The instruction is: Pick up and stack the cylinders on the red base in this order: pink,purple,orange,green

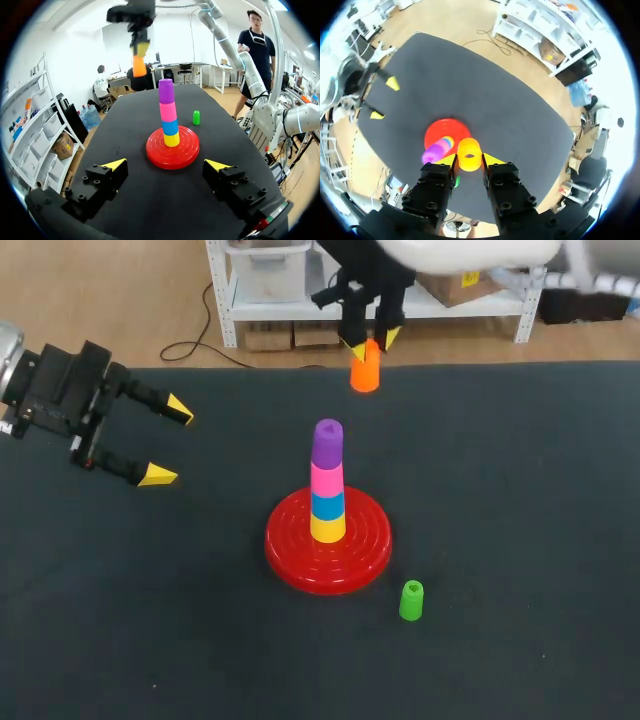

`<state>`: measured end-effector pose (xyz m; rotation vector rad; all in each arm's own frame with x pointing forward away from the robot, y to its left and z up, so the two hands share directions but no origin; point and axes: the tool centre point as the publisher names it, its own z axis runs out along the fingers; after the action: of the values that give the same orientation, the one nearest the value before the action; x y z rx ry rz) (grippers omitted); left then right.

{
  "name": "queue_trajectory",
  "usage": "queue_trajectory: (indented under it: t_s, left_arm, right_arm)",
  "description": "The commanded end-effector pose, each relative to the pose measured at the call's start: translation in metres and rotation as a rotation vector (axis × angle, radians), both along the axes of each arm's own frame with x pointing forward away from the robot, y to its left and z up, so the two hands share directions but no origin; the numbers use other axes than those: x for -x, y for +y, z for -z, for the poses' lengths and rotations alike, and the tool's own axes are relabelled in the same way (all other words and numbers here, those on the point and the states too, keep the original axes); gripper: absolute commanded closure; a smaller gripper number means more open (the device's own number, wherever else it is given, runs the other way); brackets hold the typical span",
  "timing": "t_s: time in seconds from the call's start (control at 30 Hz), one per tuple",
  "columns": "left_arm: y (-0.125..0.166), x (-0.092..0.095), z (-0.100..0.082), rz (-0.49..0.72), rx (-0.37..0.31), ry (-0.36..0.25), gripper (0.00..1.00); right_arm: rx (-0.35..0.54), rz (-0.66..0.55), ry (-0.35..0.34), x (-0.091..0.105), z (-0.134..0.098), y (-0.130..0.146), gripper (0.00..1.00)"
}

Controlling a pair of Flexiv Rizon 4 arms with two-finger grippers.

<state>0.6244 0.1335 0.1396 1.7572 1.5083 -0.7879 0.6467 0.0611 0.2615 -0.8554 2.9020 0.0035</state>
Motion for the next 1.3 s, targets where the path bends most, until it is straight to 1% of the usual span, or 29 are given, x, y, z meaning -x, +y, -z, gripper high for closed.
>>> queue_trajectory:
  t_s: [0.03,0.2,0.47,0.77,1.1,1.3]
  left_arm:
    - [0.001,0.000,0.001,0.002,0.003,-0.003,0.00]
    - [0.001,0.000,0.001,0.002,0.003,-0.003,0.00]
    - [0.001,0.000,0.001,0.002,0.003,-0.003,0.00]
    - [0.001,0.000,0.001,0.002,0.003,-0.003,0.00]
    - [0.001,0.000,0.001,0.002,0.003,-0.003,0.00]
    - [0.001,0.000,0.001,0.002,0.003,-0.003,0.00]
  right_arm:
    - [-0.025,-0.028,-0.057,0.034,-0.017,-0.002,1.00]
    - [-0.015,-0.074,-0.056,0.048,-0.012,0.012,1.00]
    - [0.003,-0.117,-0.031,0.059,0.004,0.030,1.00]
    - [0.023,-0.120,-0.013,0.055,0.023,0.037,1.00]
    - [-0.001,-0.110,-0.024,0.052,0.024,0.041,1.00]
    - [0.023,-0.106,-0.018,0.050,0.032,0.042,1.00]
